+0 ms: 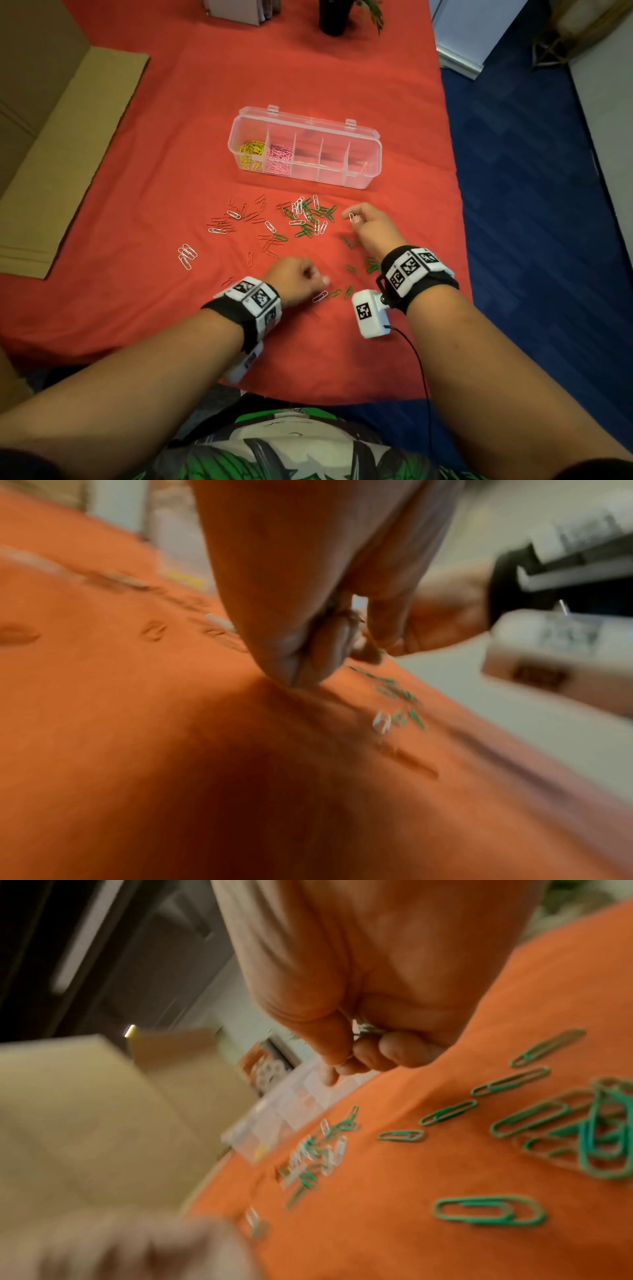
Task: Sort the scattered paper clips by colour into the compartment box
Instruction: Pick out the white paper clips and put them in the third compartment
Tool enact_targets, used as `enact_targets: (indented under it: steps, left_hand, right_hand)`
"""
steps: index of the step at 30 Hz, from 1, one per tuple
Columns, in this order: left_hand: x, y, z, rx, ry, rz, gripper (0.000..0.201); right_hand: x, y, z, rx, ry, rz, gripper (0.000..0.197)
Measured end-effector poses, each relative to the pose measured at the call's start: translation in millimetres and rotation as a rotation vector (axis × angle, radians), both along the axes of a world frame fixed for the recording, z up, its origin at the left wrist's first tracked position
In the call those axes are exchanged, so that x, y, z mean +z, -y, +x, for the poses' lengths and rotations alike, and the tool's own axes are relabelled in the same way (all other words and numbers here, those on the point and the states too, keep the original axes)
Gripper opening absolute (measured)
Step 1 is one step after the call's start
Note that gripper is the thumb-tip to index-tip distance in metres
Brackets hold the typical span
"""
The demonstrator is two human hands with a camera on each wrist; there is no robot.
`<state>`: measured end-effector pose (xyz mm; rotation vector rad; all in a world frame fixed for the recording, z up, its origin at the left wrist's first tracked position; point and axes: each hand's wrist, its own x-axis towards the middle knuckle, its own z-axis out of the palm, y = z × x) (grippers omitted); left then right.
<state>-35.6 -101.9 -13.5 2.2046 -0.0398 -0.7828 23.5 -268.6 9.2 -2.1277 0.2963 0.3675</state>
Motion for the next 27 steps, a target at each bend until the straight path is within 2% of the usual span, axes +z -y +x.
enact_targets:
  steps: [2, 4, 6, 8, 9, 11, 13, 14, 17, 18, 20, 22, 24, 26, 27]
  left_hand:
    - [-5, 0, -6, -0.2, 0.17, 0.189, 0.02]
    - [-10, 1, -8, -0.302, 0.264, 0.238, 0.022]
    - [-12, 4, -10, -0.376, 0.293, 0.24, 0.014]
    - [-13, 3, -11, -0.425, 0.29, 0.256, 0.013]
    - [-13, 2, -12, -0.431, 0.285, 0.274, 0.015]
    - [-12, -1, -10, -0.379, 0.27, 0.256, 0.018]
    - [-1, -8, -4, -0.215, 0.146, 0.135, 0.017]
    - [6, -14, 0, -0.08, 0.014, 0.009, 0.018]
    - [28, -33, 10, 0.421, -0.411, -0.618, 0.007]
    - [34, -41, 12, 0.502, -0.497, -0.794, 0.008]
    - [41, -52, 18, 0.541, -0.589, -1.0, 0.009]
    - [43, -60, 24, 0.556, -0.621, -1.073, 0.016]
    - [45, -60, 32, 0.618, -0.634, -1.029, 0.018]
    - [41, -55, 41, 0.667, -0.542, -0.835, 0.017]
    - [37, -51, 46, 0.641, -0.429, -0.672, 0.02]
  right_hand:
    - [4, 3, -4, -0.128, -0.121, 0.221, 0.03]
    - [8, 9, -10, -0.281, -0.232, 0.479, 0.03]
    - [13, 14, -15, -0.4, -0.312, 0.686, 0.026]
    - [15, 16, -17, -0.454, -0.349, 0.784, 0.027]
    - [15, 14, -17, -0.455, -0.346, 0.765, 0.027]
    - [12, 8, -14, -0.38, -0.312, 0.569, 0.025]
    - [5, -2, -8, -0.225, -0.236, 0.285, 0.025]
    - [2, -7, -6, -0.151, -0.193, 0.163, 0.026]
    - [-3, -23, 0, 0.002, -0.131, -0.209, 0.016]
    - [-3, -28, 1, 0.041, -0.117, -0.33, 0.015]
    - [-3, -38, 5, 0.098, -0.091, -0.483, 0.026]
    - [-3, -49, 8, 0.126, -0.073, -0.56, 0.032]
    - [-5, -58, 10, 0.15, -0.059, -0.612, 0.035]
    - [-6, -63, 10, 0.184, -0.047, -0.648, 0.036]
    - [-6, -64, 10, 0.203, -0.05, -0.655, 0.036]
